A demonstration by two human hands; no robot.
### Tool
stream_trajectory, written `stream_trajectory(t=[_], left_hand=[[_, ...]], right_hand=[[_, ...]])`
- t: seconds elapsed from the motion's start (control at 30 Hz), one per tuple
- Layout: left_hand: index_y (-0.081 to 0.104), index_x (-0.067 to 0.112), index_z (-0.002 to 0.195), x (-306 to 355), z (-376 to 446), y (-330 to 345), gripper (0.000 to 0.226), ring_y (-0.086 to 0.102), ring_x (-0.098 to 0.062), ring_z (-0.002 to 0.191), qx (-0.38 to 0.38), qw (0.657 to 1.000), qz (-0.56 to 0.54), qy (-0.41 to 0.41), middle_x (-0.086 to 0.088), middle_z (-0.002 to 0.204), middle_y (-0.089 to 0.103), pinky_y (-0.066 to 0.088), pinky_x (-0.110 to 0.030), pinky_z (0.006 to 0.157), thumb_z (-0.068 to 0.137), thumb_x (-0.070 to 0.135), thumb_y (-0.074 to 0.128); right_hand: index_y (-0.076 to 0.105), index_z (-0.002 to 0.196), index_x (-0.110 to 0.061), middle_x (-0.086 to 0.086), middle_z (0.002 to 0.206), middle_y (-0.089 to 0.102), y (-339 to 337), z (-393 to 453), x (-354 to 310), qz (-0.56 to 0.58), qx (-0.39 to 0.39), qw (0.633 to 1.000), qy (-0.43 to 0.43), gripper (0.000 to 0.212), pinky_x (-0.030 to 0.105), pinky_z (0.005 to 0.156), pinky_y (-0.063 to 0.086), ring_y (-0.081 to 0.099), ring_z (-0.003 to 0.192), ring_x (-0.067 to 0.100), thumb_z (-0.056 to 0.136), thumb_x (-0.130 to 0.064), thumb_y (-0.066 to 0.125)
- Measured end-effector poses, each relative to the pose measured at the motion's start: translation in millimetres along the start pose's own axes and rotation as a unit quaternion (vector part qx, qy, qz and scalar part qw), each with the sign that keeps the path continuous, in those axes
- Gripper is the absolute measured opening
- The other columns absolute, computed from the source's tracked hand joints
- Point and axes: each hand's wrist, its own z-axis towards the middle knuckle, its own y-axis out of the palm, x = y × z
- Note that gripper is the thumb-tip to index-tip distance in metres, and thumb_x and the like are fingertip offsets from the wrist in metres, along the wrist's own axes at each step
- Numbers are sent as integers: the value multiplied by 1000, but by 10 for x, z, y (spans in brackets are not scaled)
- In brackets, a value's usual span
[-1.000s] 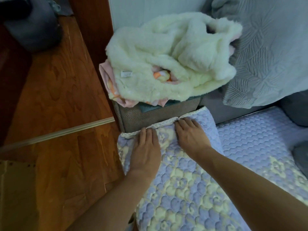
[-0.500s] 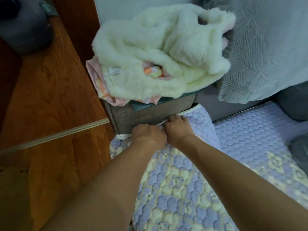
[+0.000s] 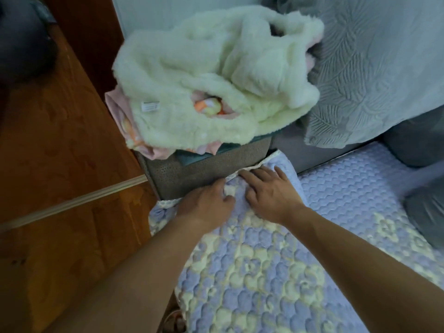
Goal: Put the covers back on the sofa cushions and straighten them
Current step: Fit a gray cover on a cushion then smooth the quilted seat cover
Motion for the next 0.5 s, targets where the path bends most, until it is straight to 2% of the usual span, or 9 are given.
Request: stream_trajectory(t=[0.03,0.1,0.13,0.2,0.27,0.33,0.37,0.43,0.5], left_hand=[[40,30,144,34,72,-49,52,48,-34,129,-22,1000,0,-20,-8,148,49,39,-42,104,98,52,30],[51,29,132,123,182,-64,61,49,-34,128,-59,997,32,-29,-7,146,50,39,-44,106,92,59,16],[53,28,131,167,203,-31,68,49,-33,128,-60,996,48,-37,-8,144,51,39,-45,106,88,63,14],[52,25,137,253,227,82,68,48,-33,130,-28,995,66,-70,-10,143,52,36,-47,107,92,63,21],[47,22,143,338,207,162,65,44,-33,133,-4,994,76,-78,-11,147,47,30,-49,109,95,60,24],[44,23,144,280,125,236,63,42,-32,133,25,995,75,-61,-9,148,46,28,-48,108,97,60,25],[43,24,144,214,81,269,61,43,-31,132,51,995,76,-42,-9,145,48,29,-47,107,97,61,27],[43,24,142,66,24,323,61,49,-31,126,87,993,84,-6,-9,139,53,34,-44,103,96,63,34],[44,23,141,16,6,347,64,52,-31,122,89,992,90,7,-10,134,57,37,-43,102,94,65,37]], right_hand=[[48,141,-28,0,131,60,-15,38,30,-19,7,1000,-9,54,51,114,29,49,126,24,95,-41,23],[61,128,-27,1,122,66,-38,167,73,-36,1,999,-12,50,50,111,32,55,117,27,97,-41,24],[65,119,-25,3,118,68,-67,242,64,-34,-20,999,1,46,49,109,32,56,115,28,98,-40,27],[67,106,-17,9,113,67,-134,373,-32,-15,-66,997,39,39,49,105,32,55,113,31,100,-38,36],[65,110,-13,12,119,62,-148,364,-118,-3,-86,994,69,43,49,104,33,51,117,32,100,-38,32],[62,118,-16,10,125,57,-102,248,-154,29,-84,993,80,64,48,104,36,47,120,31,92,-47,12],[62,119,-18,9,124,55,-51,171,-136,51,-58,993,84,70,48,102,39,46,119,31,88,-50,8],[61,119,-20,8,125,50,39,57,-95,58,9,995,87,58,46,100,44,44,120,30,95,-49,17],[56,128,-19,8,135,46,63,-9,-79,50,41,993,95,49,44,104,43,40,130,29,99,-45,26]])
